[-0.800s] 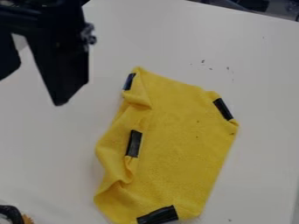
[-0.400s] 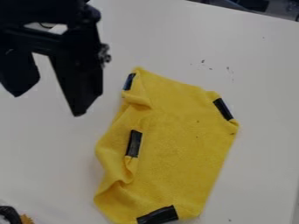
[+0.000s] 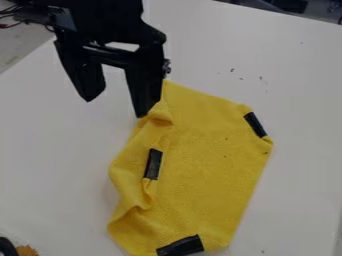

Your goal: Unfold the cloth from top right to bottom left

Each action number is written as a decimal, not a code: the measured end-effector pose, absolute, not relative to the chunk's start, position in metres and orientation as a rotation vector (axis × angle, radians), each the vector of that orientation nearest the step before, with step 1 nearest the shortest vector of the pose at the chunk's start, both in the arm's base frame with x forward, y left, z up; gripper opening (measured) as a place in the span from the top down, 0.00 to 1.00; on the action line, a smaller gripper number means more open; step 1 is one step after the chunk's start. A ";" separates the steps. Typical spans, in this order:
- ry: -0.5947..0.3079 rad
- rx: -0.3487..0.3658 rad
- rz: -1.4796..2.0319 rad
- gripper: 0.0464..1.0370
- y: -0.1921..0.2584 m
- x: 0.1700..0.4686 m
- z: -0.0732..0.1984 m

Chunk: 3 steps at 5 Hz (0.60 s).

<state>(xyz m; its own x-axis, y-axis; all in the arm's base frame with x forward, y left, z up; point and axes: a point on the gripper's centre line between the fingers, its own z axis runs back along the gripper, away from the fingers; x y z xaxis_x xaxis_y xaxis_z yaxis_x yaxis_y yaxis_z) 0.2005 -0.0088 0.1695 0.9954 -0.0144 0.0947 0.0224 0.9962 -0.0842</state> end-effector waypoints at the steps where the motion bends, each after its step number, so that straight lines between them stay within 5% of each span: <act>1: -0.076 -0.115 -0.012 0.04 -0.011 0.236 0.127; 3: -0.090 -0.097 0.023 0.04 -0.022 0.251 0.076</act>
